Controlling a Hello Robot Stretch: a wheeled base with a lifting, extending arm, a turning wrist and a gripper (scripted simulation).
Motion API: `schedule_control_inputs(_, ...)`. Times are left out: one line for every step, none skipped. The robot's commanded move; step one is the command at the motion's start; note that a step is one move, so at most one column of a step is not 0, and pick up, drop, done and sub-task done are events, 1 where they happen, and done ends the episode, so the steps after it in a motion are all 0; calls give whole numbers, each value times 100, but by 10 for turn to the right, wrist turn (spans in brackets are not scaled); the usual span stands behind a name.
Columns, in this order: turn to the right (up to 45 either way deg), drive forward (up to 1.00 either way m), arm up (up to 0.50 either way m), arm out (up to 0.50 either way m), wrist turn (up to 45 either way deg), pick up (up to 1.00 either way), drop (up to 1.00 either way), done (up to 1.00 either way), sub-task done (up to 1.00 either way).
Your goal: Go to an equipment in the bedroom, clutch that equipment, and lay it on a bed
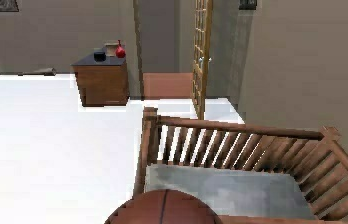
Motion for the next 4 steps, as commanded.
schedule_control_inputs(-60,0,0,0,0,0,0,0,0)
schedule_control_inputs(450,0,0,0,0,0,0,0,0)
schedule_control_inputs(450,0,0,0,0,0,0,0,0)
schedule_control_inputs(90,0,0,0,0,0,0,0,0)
